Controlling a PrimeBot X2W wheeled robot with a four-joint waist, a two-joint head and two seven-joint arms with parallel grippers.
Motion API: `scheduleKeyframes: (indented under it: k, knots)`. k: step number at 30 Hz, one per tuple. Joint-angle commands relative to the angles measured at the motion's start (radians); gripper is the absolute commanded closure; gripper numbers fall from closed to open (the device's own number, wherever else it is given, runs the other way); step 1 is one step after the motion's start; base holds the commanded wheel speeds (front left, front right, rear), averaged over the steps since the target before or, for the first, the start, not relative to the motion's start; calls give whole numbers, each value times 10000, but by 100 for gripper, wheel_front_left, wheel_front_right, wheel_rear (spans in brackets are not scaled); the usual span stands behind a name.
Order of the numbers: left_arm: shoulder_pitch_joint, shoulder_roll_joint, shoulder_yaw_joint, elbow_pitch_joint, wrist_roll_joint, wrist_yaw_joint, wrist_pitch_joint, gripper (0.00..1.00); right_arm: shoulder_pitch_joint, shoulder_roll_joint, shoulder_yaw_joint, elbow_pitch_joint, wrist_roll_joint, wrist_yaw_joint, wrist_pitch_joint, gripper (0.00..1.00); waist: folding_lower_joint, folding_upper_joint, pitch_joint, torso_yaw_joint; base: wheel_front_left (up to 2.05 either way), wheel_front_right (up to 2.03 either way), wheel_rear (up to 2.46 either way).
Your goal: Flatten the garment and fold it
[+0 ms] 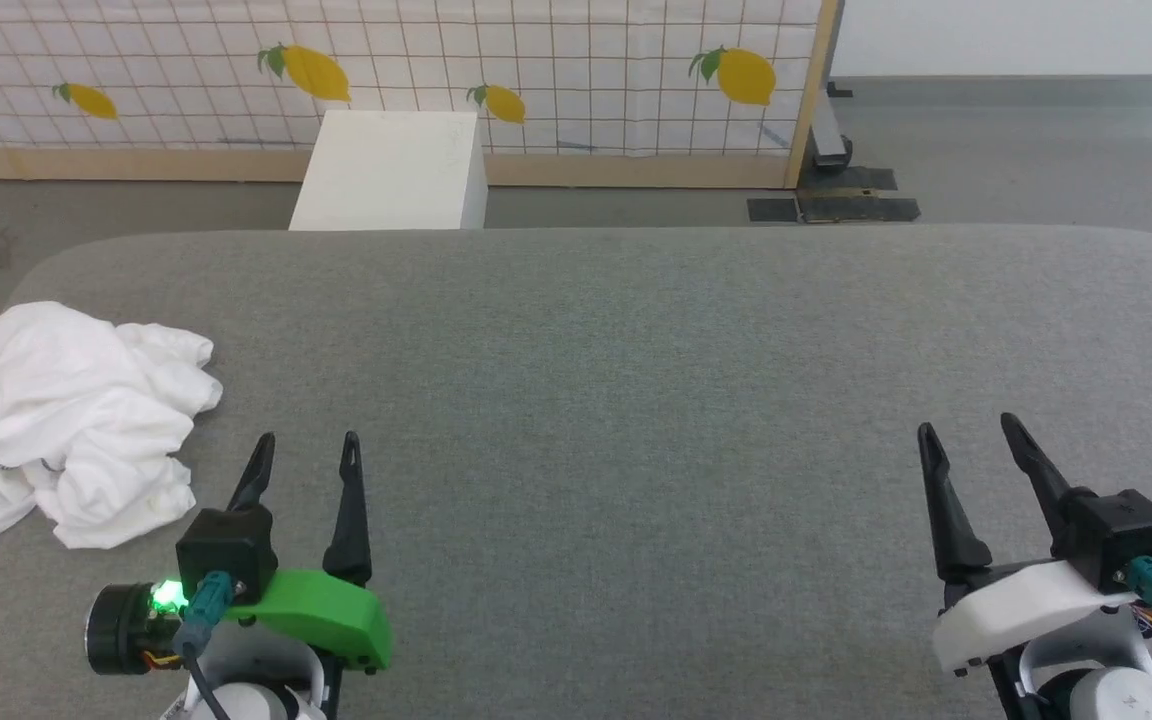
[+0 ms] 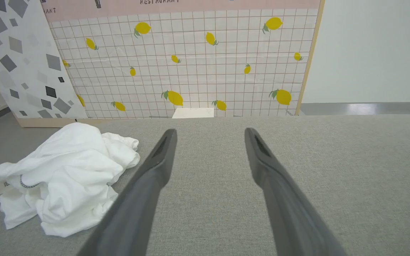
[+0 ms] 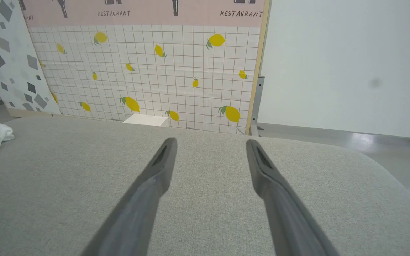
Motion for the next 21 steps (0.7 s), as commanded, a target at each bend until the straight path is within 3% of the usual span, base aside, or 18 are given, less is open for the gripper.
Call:
scheduleKeyframes:
  k: [1, 21]
  knots:
    - [134, -15, 7, -73, -75, 61, -102, 0, 100, 2, -49, -74, 91, -5, -117, 0, 0, 0, 9, 102, 0, 0, 0]
    - [235, -24, -104, -145, -213, 82, -520, 0, 205, 3, -127, -13, 290, -7, -538, 0, 0, 0, -12, 1379, 0, 0, 0]
